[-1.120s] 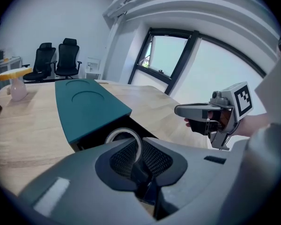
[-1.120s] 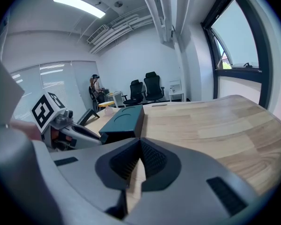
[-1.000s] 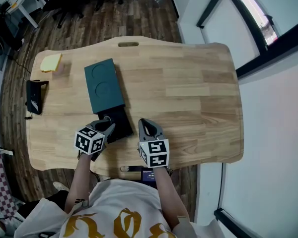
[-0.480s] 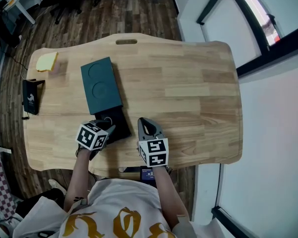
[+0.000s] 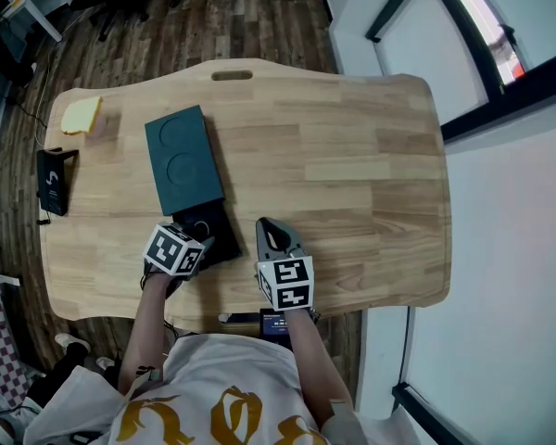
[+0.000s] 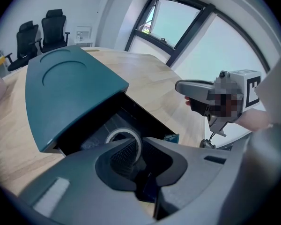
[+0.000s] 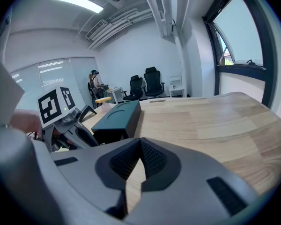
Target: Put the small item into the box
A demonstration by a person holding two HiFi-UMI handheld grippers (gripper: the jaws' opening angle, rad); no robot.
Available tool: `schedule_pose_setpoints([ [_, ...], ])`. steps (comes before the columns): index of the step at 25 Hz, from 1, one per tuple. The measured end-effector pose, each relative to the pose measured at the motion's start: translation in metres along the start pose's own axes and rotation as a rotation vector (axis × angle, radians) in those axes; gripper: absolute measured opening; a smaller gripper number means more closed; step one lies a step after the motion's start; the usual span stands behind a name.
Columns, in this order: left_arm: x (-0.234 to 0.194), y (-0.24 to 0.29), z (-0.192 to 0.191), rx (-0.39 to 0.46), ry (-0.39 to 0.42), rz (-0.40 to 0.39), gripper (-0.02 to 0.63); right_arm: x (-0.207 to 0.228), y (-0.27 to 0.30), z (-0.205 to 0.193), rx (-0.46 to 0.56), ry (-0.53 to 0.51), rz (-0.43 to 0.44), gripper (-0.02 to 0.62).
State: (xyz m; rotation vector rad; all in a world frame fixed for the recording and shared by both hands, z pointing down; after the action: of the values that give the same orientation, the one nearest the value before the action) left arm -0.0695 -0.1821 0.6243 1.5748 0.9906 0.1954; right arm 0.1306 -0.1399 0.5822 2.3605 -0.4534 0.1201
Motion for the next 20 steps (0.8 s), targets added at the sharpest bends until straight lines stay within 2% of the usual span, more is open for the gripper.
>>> schedule_pose_setpoints([
  [12, 0.0059, 0.0045, 0.0097, -0.091, 0.072, 0.021, 0.044, 0.0076, -0.0019, -0.0054, -0.016, -0.001, 0.003, 0.005],
  [16, 0.0084, 0.0074, 0.0074, -0.090, 0.062, -0.004, 0.044, 0.0075, -0.0048, -0.0052, -0.015, 0.000, 0.005, 0.005],
  [20, 0.0084, 0.0041, 0.0072, -0.053, 0.062, 0.014, 0.046, 0.0077, -0.0088, -0.0046, -0.005, -0.001, 0.001, 0.005],
])
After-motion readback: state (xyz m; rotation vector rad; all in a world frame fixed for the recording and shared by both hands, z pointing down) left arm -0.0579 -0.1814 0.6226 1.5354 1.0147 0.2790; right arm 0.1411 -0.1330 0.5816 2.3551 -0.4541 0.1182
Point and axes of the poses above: the fingertips, and each gripper's own axes: y forward along the fingers, x to its right, z out of its top, the point moved 9 cm from there along -y, backward along the fingers, and after that the axes turned 5 degrees about -x, right-handed, at the moved point
